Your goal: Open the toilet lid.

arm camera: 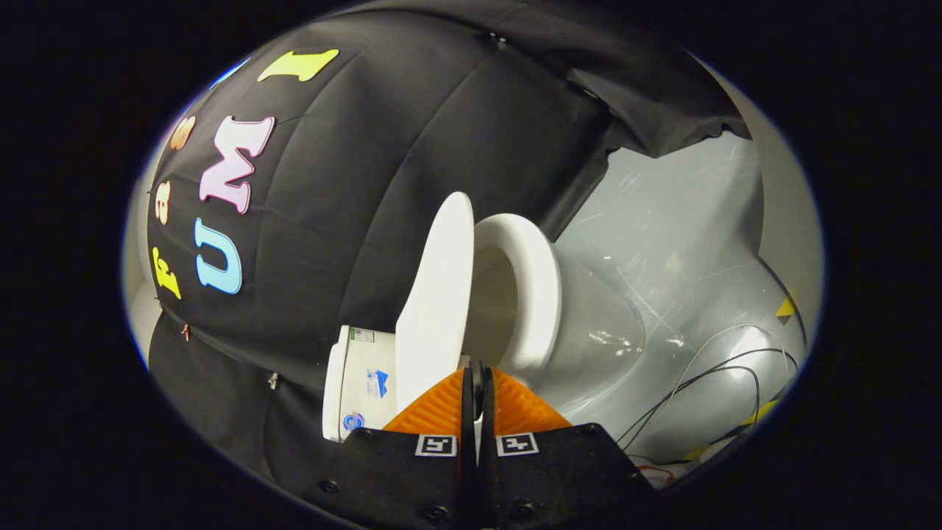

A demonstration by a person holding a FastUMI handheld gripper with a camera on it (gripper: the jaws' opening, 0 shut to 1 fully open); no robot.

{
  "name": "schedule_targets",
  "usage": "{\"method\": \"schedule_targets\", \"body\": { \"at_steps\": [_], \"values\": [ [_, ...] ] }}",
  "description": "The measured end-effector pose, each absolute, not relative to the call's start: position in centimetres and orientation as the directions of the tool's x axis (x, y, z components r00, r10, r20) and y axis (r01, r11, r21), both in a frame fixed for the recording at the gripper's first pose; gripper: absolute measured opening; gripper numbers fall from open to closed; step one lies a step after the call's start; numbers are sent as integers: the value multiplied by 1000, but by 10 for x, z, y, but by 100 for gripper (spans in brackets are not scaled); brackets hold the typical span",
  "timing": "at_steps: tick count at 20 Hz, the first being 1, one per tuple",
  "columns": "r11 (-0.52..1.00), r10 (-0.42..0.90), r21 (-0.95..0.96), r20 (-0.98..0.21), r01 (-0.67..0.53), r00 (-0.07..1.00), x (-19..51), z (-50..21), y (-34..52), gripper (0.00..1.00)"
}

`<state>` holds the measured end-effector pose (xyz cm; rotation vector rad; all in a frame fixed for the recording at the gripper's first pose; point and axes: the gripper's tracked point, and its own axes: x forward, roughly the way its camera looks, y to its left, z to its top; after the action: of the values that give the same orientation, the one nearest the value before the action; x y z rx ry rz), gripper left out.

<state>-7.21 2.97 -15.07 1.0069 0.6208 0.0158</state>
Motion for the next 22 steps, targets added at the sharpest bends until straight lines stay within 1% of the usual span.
{"method": "schedule_targets", "body": {
  "at_steps": [6,12,18,20,22],
  "values": [
    [594,271,766,-479,246,835,-68,-113,47,5],
    [680,258,712,-456,175,852,-65,-50,87,5],
    [824,212,558,-461,96,861,-62,24,157,6],
    [863,181,497,-470,89,864,-62,38,173,6],
    [874,163,477,-473,97,866,-60,48,186,6]
  ]
}}
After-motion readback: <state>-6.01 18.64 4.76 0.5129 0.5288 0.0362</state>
